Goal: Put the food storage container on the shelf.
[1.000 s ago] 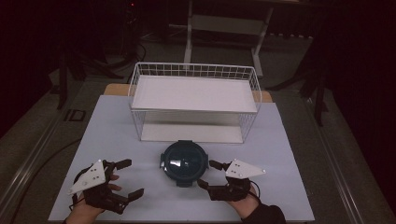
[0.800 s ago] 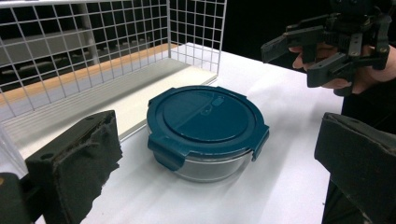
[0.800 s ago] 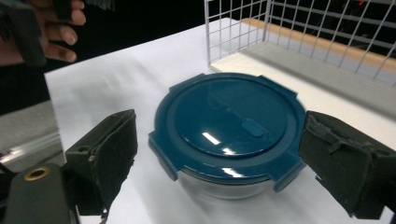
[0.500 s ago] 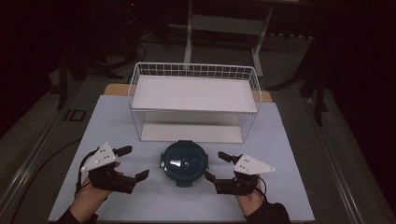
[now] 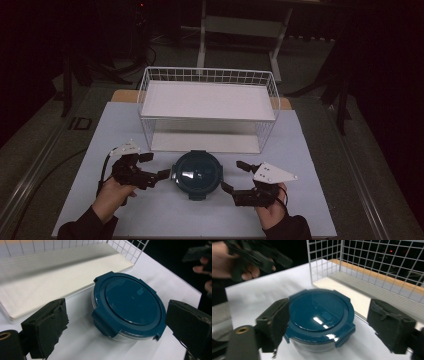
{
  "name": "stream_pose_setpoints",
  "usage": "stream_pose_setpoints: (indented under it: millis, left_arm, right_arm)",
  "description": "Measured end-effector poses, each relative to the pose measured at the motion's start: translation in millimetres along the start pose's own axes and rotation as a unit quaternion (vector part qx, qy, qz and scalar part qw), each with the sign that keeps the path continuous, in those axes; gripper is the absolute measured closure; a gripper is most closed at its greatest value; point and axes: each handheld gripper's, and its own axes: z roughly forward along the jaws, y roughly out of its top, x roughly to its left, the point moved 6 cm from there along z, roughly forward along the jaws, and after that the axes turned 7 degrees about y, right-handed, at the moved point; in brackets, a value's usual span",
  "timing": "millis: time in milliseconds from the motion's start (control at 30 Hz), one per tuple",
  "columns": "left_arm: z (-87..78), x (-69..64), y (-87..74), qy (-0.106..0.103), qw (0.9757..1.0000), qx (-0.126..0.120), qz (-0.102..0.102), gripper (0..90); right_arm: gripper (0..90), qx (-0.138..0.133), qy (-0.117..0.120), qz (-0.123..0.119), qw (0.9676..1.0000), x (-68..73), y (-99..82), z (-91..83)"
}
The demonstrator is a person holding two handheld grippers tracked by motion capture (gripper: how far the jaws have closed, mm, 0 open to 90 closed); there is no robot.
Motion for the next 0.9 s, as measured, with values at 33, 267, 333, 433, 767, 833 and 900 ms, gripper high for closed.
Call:
stream_pose_setpoints:
  millis: [33,267,333,433,767,833,900]
  left_arm:
    - [7.6,4.3,-0.4,-0.013,0.9991,0.013,-0.037,3.9]
    - [26.1,13.8,-4.2,-0.015,0.9961,0.041,-0.076,3.3]
    - [31.5,14.6,-6.1,-0.022,0.9949,0.051,-0.084,3.4]
    - [41.9,16.4,-11.9,-0.03,0.9899,0.089,-0.106,3.7]
    - [55.8,20.7,-21.9,-0.061,0.9651,0.158,-0.199,10.7]
    - [58.0,22.6,-23.7,-0.058,0.9603,0.168,-0.215,18.0]
    - [59.3,23.6,-25.2,-0.059,0.9573,0.175,-0.222,25.2]
  right_arm:
    - [13.6,-0.001,0.009,0.015,0.9999,-2.9,0.4,0.4]
    - [11.4,0.007,0.002,0.02,0.9998,-6.2,-0.6,3.8]
    - [10.5,0.013,0.001,0.027,0.9995,-6.8,-2.2,7.1]
    - [10.5,0.012,-0.01,0.029,0.9995,-9.2,-3.7,10.4]
    - [10.5,0.028,0.001,0.061,0.9977,-14.8,-11.1,15.4]
    - [10.5,0.033,0.001,0.062,0.9975,-14.4,-12.0,16.3]
    - [10.7,0.036,0.005,0.064,0.9973,-14.2,-12.7,17.1]
